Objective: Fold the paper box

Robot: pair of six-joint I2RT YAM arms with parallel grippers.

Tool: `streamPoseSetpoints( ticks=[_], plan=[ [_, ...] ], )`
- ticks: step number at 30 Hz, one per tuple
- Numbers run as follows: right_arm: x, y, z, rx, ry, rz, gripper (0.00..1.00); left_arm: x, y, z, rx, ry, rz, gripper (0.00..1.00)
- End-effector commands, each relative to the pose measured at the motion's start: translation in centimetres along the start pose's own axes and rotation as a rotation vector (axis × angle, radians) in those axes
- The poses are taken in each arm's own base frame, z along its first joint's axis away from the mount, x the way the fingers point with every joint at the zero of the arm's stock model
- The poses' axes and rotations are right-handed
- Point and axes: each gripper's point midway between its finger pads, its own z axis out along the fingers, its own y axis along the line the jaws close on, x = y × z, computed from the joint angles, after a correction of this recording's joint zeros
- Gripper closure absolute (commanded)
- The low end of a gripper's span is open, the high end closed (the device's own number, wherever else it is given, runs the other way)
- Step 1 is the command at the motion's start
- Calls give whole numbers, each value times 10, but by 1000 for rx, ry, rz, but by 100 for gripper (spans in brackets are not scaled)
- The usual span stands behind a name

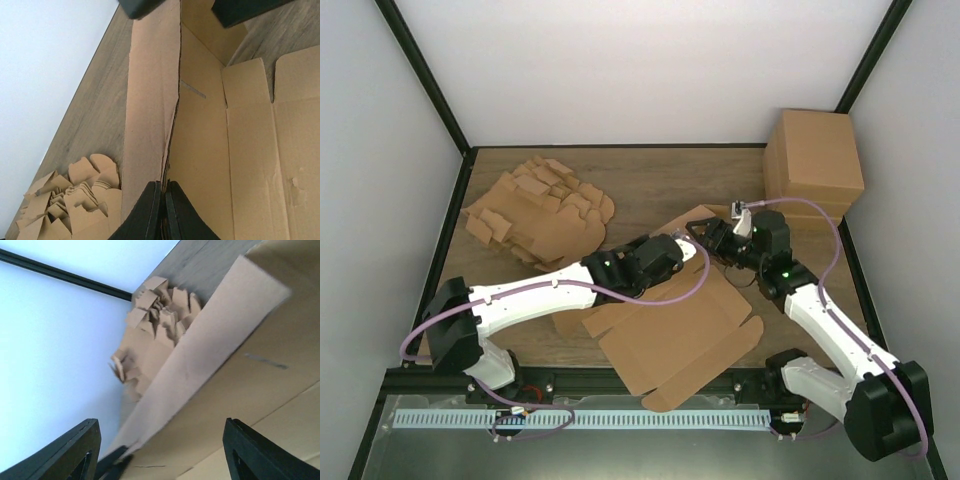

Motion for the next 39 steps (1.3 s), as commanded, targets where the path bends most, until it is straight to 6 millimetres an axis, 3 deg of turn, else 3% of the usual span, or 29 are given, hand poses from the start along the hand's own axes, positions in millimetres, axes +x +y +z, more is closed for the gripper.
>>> streamPoseSetpoints(
  ticks=[1, 8, 13, 18, 23, 28, 29, 35, 39],
  plan=[
    [0, 29, 4, -127, 59, 119, 33, 17, -23, 1, 78, 60, 16, 96],
    [7, 21, 10, -92, 110, 206, 55, 16, -27, 2, 69, 64, 18, 96],
    [9, 20, 7, -102, 98, 234, 82, 13, -30, 0, 80, 57, 13, 94],
    [11, 15, 8, -91, 100, 221, 99, -2, -49, -20, 264, 25, -17, 64],
    [16, 5, 10, -76, 105, 235, 99, -18, -41, -42, 321, -13, -95, 44],
    [20, 0, 10, -72, 110, 232, 99, -46, -17, -69, 452, -91, -272, 14],
    [21, -1, 11, -71, 110, 230, 99, -47, -9, -68, 479, -90, -313, 2],
    [23, -6, 12, -70, 112, 228, 99, -25, 27, -33, 626, -12, -490, 0],
    [24, -6, 13, -71, 116, 226, 99, -11, 26, -10, 669, 39, -467, 0]
  ],
)
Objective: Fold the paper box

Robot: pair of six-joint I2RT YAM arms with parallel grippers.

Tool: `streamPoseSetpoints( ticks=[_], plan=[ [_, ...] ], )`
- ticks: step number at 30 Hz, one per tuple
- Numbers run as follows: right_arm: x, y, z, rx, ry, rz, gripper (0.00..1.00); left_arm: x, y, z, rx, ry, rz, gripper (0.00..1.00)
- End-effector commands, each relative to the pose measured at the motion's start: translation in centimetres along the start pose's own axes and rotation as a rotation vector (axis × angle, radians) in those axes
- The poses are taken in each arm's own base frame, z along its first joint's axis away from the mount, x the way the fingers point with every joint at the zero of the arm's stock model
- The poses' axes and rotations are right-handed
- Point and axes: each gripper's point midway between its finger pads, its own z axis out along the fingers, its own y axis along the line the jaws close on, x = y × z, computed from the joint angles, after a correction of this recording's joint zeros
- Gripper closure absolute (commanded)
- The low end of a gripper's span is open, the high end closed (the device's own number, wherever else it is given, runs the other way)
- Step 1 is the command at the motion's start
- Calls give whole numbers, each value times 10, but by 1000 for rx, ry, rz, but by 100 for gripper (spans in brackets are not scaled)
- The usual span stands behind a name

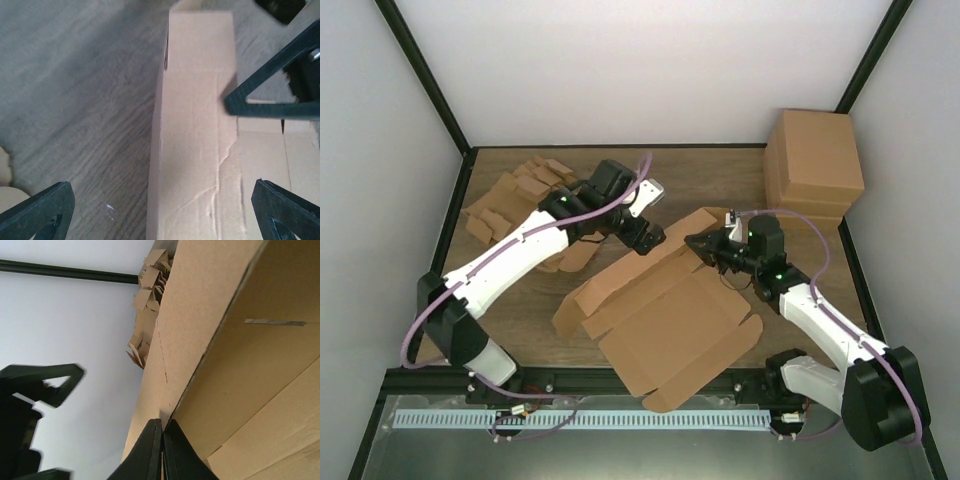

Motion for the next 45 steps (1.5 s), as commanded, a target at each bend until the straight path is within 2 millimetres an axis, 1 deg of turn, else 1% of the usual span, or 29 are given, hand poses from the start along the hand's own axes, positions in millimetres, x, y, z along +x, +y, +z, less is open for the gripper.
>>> streamPoseSetpoints(
  ticks=[1, 4, 7, 11, 14, 17, 19, 21, 24, 30, 34, 36, 38, 40, 41, 44, 45],
  plan=[
    [0, 0, 0, -1, 5, -17, 99, 22, -15, 24, 150, 110, 7, 0],
    [0, 1, 0, -2, 4, -20, 99, 27, -10, 35, 135, 130, 14, 2],
    [0, 0, 0, 0, 5, -20, 99, 32, -16, 43, 177, 149, 19, 7],
    [0, 0, 0, 2, 5, -21, 99, 37, -27, 46, 249, 164, 27, 13],
    [0, -1, 1, 5, 4, -20, 99, 43, -25, 50, 247, 187, 23, 16],
    [0, -2, 1, 9, 8, -18, 99, 47, -27, 52, 258, 199, 23, 17],
    [0, -3, 1, 12, 6, -20, 98, 48, -28, 53, 263, 201, 27, 20],
    [0, -3, 1, 14, 4, -22, 97, 48, -28, 53, 266, 203, 32, 26],
    [-1, -4, 1, 25, 0, -30, 93, 50, -26, 55, 259, 211, 30, 31],
    [-7, -7, -4, 88, -26, -84, 88, 54, -23, 59, 246, 227, 28, 34],
    [-12, -4, -12, 118, -68, -159, 77, 55, -24, 60, 251, 229, 24, 34],
    [-20, -7, -19, 173, -113, -205, 72, 55, -25, 60, 255, 228, 23, 35],
    [-30, -10, -28, 239, -171, -247, 70, 55, -26, 60, 257, 230, 23, 35],
    [-38, -3, -36, 263, -215, -325, 66, 56, -26, 61, 257, 233, 22, 35],
    [-41, 4, -39, 259, -231, -379, 63, 56, -26, 61, 257, 233, 23, 35],
    [-54, 25, -43, 270, -258, -576, 49, 57, -25, 61, 256, 234, 21, 35],
    [-59, 27, -45, 305, -264, -613, 47, 57, -25, 60, 256, 233, 23, 35]
  ],
)
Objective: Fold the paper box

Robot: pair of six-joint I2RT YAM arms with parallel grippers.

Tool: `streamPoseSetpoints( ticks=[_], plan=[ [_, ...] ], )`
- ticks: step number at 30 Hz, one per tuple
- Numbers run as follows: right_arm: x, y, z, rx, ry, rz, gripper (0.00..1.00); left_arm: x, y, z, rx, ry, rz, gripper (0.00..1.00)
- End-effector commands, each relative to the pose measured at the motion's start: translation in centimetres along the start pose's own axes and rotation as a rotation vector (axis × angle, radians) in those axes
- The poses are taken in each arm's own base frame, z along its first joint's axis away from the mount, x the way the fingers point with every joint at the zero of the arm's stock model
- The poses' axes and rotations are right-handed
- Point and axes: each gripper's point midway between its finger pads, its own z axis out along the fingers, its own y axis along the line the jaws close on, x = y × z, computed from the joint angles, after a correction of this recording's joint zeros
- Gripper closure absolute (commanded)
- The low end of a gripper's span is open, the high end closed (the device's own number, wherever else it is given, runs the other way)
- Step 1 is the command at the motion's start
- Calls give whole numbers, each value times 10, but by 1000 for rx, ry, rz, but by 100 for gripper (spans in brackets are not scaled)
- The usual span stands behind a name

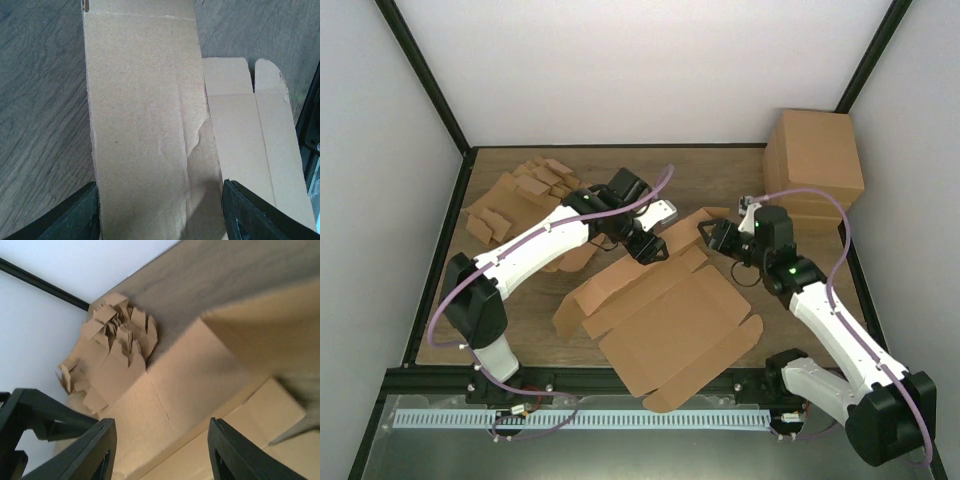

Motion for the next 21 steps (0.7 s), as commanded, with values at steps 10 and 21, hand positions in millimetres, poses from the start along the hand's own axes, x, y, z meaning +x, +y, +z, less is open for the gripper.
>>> streamPoseSetpoints(
  ticks=[10, 21],
  plan=[
    [-60, -2, 19, 244, -7, -417, 98, 11, -7, 11, 42, 43, -9, 35],
    [-1, -29, 54, 128, 171, -302, 99, 13, -10, 12, 56, 50, -7, 35]
  ],
)
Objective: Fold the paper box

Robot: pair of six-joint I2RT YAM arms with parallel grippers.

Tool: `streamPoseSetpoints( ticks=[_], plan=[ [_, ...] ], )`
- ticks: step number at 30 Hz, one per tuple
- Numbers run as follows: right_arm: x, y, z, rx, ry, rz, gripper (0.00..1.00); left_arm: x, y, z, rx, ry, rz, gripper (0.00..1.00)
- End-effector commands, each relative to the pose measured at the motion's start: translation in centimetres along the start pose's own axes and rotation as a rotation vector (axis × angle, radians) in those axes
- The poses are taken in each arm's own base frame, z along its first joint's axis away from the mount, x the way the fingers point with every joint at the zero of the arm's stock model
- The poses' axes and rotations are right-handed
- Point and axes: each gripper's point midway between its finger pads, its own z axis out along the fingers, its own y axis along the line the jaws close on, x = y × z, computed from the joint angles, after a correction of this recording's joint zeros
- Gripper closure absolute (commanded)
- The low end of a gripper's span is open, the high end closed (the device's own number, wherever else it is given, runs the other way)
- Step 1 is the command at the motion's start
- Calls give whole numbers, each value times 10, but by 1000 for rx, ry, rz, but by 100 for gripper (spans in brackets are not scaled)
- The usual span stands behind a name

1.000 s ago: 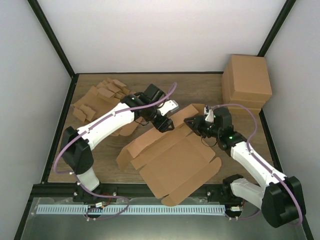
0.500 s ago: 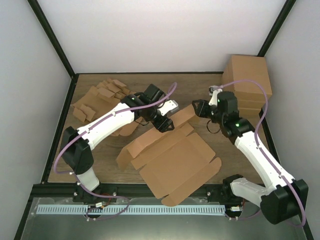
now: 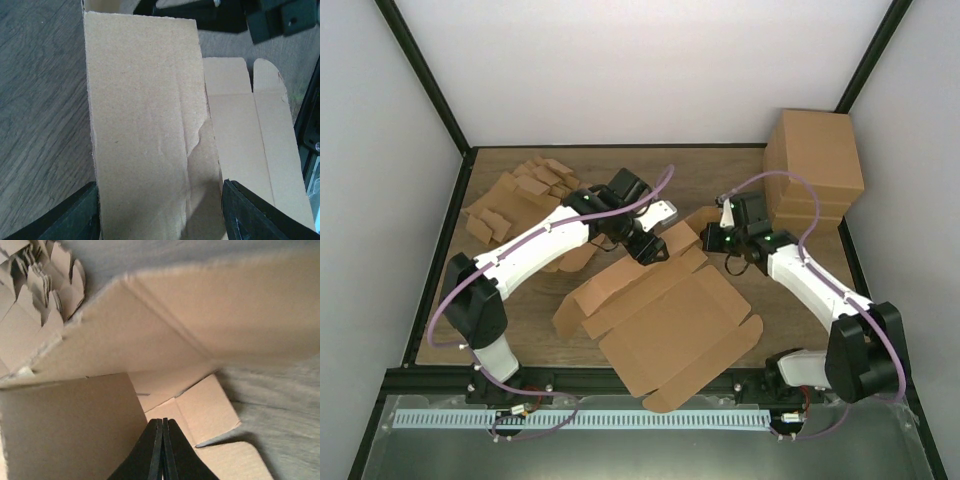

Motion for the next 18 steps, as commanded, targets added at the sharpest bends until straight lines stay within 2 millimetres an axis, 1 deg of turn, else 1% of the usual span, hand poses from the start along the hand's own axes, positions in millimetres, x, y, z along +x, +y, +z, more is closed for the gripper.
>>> streamPoseSetpoints(
  ticks=[1, 3, 7, 11, 13, 18],
  plan=[
    [-2, 24, -4, -150, -20, -3, 99, 13, -10, 13, 56, 51, -9, 35],
    [-2, 33, -8, -197, -27, -16, 99, 14, -13, 14, 63, 56, -7, 35],
    [-5, 42, -16, -253, -50, -44, 99, 18, -17, 18, 69, 68, -1, 35],
    [-2, 45, -17, -294, -35, -37, 99, 20, -19, 23, 68, 77, 3, 35],
    [2, 42, -16, -324, -20, -10, 99, 20, -20, 24, 63, 81, 4, 35],
    [8, 24, -12, -327, -28, 43, 99, 25, -17, 30, 30, 108, 6, 35]
  ],
)
